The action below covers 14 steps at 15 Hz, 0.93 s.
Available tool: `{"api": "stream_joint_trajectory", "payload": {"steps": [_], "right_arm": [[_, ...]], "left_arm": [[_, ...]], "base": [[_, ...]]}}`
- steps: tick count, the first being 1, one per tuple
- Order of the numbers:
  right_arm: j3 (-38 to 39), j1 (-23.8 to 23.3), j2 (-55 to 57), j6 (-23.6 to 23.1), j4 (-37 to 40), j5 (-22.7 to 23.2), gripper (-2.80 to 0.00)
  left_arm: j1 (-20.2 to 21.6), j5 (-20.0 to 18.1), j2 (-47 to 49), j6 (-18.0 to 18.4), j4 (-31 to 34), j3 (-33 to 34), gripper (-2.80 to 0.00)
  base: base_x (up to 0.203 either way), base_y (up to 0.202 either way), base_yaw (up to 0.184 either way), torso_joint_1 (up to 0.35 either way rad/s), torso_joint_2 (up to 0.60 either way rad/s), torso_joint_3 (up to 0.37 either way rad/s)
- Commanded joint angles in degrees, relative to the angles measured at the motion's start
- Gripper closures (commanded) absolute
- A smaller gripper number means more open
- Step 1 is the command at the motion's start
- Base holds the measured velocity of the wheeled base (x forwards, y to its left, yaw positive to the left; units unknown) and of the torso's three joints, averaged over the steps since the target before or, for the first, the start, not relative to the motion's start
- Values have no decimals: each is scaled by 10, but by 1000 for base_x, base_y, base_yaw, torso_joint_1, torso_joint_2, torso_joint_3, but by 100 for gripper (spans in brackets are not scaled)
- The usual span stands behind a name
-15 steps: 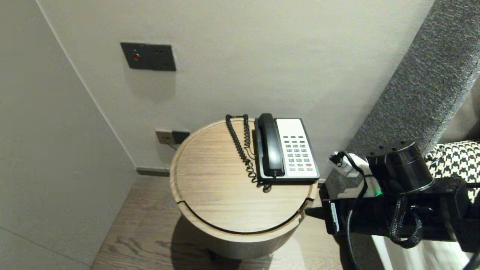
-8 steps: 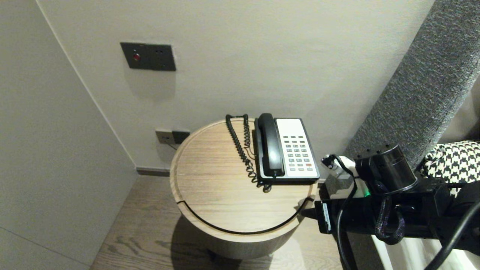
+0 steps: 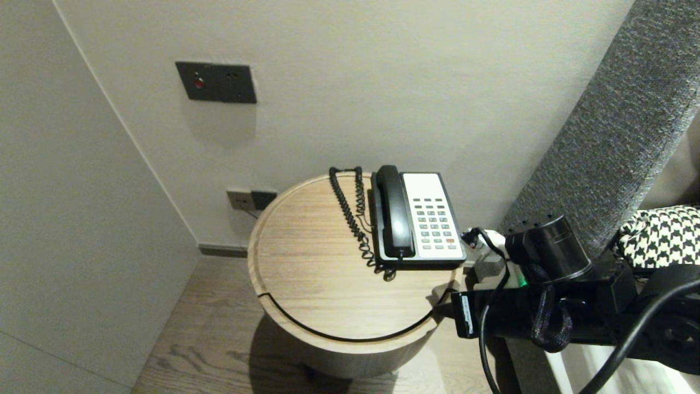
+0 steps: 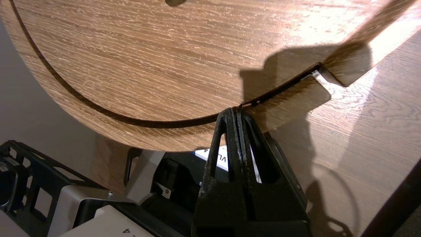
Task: Open the nightstand drawer
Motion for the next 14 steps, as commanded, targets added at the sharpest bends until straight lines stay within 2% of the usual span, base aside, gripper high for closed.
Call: {"api": "stream_joint_trajectory", "payload": {"steps": [1,10,14], "right_arm": [[5,1,12,1,-8,1,0],[40,15,-18,0,-8,-3,0],[83,32,-37,-2,-9,-2,0]], "left_arm": [[0,0,-2,0,0,0,0],[0,0,-2,0,0,0,0],[0,0,-2,0,0,0,0]], "base": [[0,0,0,0,0,0],[0,0,0,0,0,0],[0,0,0,0,0,0]]}}
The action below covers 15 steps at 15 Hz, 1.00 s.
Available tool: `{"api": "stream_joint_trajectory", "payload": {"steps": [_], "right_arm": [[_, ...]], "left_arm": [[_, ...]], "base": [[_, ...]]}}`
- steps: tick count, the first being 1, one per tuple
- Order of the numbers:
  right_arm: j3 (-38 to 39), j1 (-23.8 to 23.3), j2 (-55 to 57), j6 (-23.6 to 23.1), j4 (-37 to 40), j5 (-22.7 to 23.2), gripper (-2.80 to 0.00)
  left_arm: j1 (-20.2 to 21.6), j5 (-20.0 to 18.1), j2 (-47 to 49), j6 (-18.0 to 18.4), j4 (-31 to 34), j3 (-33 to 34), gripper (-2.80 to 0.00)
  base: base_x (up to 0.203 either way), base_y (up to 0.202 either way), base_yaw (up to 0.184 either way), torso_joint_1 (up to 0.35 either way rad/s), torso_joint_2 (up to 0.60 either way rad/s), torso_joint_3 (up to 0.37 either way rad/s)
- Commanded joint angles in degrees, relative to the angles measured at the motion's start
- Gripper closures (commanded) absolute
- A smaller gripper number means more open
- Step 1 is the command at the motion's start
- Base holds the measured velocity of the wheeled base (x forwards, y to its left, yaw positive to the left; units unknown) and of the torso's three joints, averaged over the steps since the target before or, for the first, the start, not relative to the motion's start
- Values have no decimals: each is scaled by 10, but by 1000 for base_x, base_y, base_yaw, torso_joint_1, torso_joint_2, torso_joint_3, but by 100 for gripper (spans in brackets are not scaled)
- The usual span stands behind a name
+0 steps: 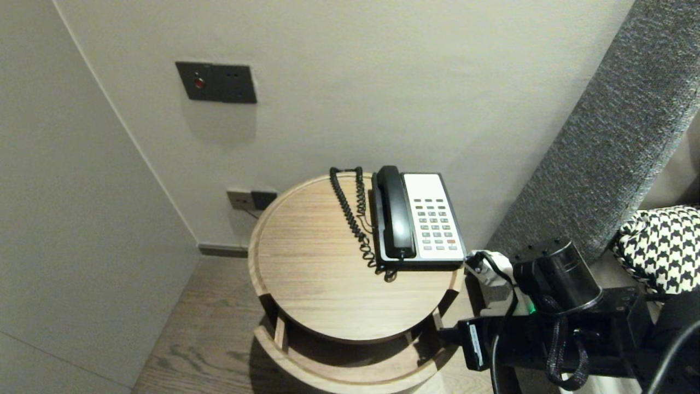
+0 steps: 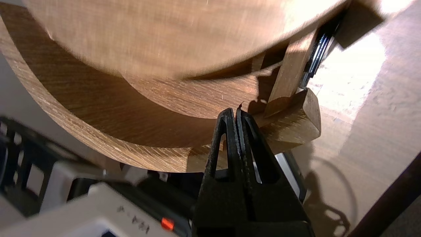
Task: Open the nightstand drawer
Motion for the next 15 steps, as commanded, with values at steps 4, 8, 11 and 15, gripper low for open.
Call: {"api": "stream_joint_trajectory", "payload": {"steps": [4,8,11,15], "right_arm": [[51,34,-22,1,0,1,0],[81,61,-36,4,-10,-1,0],[109,73,-49,4,-10,0,0],[135,84,-63,4,-10,0,0]], "left_arm": [[0,1,-2,0,0,0,0],[0,1,-2,0,0,0,0],[0,1,-2,0,0,0,0],[0,1,-1,0,0,0,0]], "base": [[0,0,0,0,0,0],[0,0,0,0,0,0],[0,0,0,0,0,0],[0,0,0,0,0,0]]}}
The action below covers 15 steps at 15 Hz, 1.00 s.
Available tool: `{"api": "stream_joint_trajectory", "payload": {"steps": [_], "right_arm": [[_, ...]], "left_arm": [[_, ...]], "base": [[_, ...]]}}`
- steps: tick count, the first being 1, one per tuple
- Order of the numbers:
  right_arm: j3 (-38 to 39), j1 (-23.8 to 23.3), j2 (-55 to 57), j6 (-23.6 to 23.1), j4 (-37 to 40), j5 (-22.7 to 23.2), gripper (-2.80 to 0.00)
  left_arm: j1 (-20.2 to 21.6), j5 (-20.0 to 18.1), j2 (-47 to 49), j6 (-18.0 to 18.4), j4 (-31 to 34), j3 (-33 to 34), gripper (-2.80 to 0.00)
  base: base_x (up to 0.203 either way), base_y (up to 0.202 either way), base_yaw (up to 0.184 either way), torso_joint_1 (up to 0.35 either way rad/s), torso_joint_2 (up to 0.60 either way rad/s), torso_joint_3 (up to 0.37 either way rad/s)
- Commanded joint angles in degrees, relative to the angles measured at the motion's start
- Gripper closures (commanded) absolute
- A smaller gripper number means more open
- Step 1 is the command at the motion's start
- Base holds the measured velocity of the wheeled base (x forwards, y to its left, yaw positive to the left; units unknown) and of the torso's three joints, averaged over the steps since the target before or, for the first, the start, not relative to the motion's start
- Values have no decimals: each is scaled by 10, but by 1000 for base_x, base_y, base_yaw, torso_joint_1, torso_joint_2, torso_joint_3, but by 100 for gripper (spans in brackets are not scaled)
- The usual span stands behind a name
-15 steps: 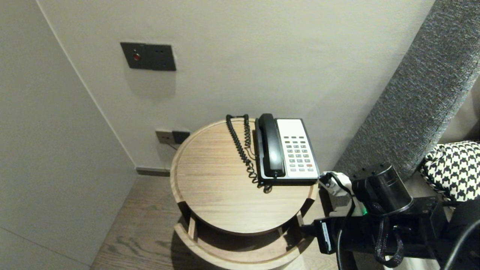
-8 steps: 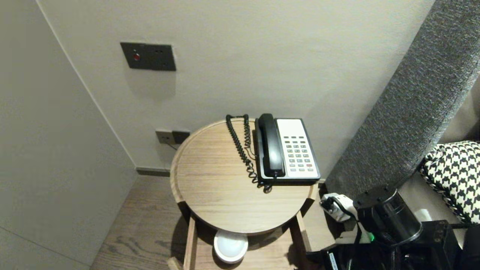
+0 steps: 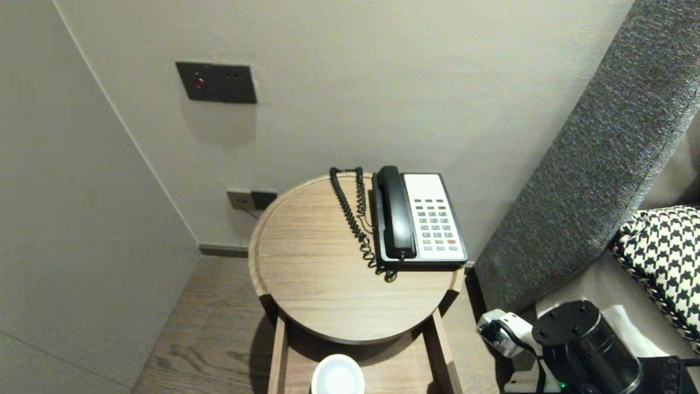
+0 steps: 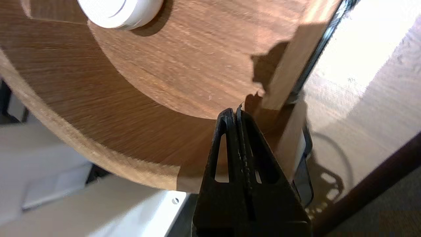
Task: Open the nightstand drawer
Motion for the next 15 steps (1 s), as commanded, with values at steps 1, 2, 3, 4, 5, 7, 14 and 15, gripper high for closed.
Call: {"api": "stream_joint_trajectory", "payload": {"steps": [1,2,3,4,5,7,14,15], "right_arm": [[14,11,-11,2,0,1,0],[19,15,-12,2,0,1,0],[28,24,-14,3,0,1,0],[34,28,-16,3,0,1,0],[37,29,-17,3,0,2,0],[41,28,-23,3,0,1,0],[-44,26,-89,126,28,4,0],[-68,24,-91,137,63,4,0]], "left_arm": [[0,0,-1,0,0,0,0],[0,0,-2,0,0,0,0],[0,0,-2,0,0,0,0],[0,0,-1,0,0,0,0],[0,0,-2,0,0,0,0],[0,0,-1,0,0,0,0],[0,0,-2,0,0,0,0],[0,0,-2,0,0,0,0]], "base": [[0,0,0,0,0,0],[0,0,0,0,0,0],[0,0,0,0,0,0],[0,0,0,0,0,0],[0,0,0,0,0,0],[0,0,0,0,0,0],[0,0,0,0,0,0],[0,0,0,0,0,0]]}}
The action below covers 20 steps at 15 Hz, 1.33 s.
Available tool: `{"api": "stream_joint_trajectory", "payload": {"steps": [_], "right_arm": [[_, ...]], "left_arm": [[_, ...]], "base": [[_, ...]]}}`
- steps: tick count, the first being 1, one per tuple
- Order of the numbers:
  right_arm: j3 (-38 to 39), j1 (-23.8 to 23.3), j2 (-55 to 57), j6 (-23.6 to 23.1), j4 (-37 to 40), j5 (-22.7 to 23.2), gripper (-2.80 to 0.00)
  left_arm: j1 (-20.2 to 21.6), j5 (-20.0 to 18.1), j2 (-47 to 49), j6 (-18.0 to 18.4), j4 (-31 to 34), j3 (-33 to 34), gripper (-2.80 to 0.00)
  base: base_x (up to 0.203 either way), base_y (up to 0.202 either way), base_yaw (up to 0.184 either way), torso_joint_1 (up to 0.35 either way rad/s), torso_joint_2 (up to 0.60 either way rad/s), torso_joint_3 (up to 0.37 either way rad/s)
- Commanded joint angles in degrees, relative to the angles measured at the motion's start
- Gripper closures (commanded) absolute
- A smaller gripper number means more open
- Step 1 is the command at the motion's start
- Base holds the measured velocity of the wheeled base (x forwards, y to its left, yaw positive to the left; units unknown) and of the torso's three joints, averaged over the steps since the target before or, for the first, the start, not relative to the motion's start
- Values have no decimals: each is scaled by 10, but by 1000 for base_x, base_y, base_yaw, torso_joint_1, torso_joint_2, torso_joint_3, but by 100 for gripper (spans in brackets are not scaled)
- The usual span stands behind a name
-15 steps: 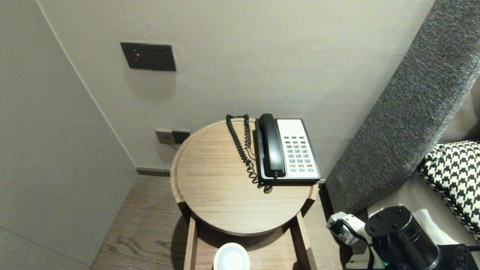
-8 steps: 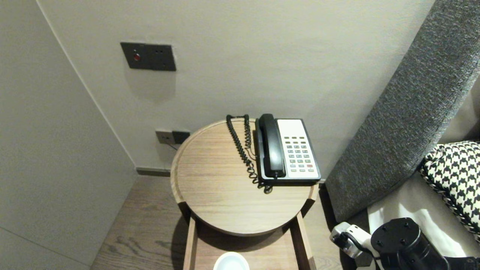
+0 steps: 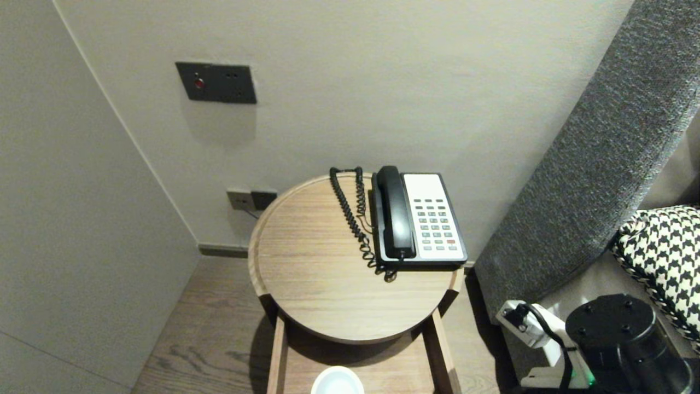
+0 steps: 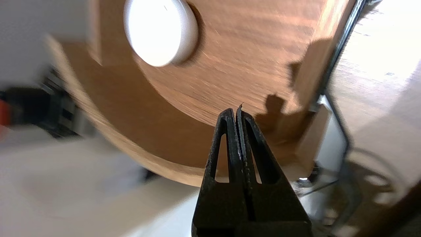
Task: Open the nightstand drawer, then take the remote control out of the drawer one by one and place them on the table
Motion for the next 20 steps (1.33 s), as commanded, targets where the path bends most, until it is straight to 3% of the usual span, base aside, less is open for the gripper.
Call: {"api": "stream_joint_trajectory", "payload": {"steps": [1,6,9,15,20], "right_arm": [[-61,-4,-20,22,58,1,0],[-258,-17,-23,87,232,0,0],[-370,-39,7,95,363,-1,0],[-392,17,51,56,440,-1,0],[-451,38,83,54,481,0,0]], "left_arm": [[0,0,-1,0,0,0,0],[0,0,-2,0,0,0,0],[0,0,-2,0,0,0,0],[0,0,-2,0,0,0,0],[0,0,-2,0,0,0,0]], "base": [[0,0,0,0,0,0],[0,0,0,0,0,0],[0,0,0,0,0,0],[0,0,0,0,0,0],[0,0,0,0,0,0]]}}
